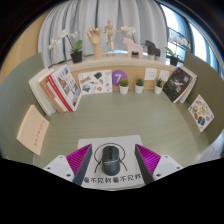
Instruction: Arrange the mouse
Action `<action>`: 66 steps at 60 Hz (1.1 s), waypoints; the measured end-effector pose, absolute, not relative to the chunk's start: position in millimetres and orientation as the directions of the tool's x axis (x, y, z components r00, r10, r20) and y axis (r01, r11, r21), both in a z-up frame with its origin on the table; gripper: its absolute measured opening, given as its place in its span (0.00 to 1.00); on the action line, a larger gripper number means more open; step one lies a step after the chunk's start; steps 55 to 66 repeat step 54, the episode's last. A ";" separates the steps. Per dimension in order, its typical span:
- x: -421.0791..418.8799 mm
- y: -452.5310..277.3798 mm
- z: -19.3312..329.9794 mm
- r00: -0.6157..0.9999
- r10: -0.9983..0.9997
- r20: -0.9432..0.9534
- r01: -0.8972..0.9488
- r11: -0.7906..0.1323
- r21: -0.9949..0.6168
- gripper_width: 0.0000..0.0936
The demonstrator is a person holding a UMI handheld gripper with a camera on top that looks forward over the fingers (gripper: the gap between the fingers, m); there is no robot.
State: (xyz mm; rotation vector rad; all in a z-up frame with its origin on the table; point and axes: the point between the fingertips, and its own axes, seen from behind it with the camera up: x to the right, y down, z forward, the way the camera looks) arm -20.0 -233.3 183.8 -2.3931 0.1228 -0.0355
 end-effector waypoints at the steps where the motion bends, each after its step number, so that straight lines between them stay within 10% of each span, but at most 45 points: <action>1: -19.9 -235.4 196.2 0.995 -0.096 -0.014 -0.079 -0.721 -0.688 0.92; 22: -10.6 -318.6 334.1 1.000 -0.015 0.013 0.001 -0.613 -0.790 0.91; 66: 5.5 -392.1 351.5 0.999 0.036 0.003 0.023 -0.570 -0.821 0.91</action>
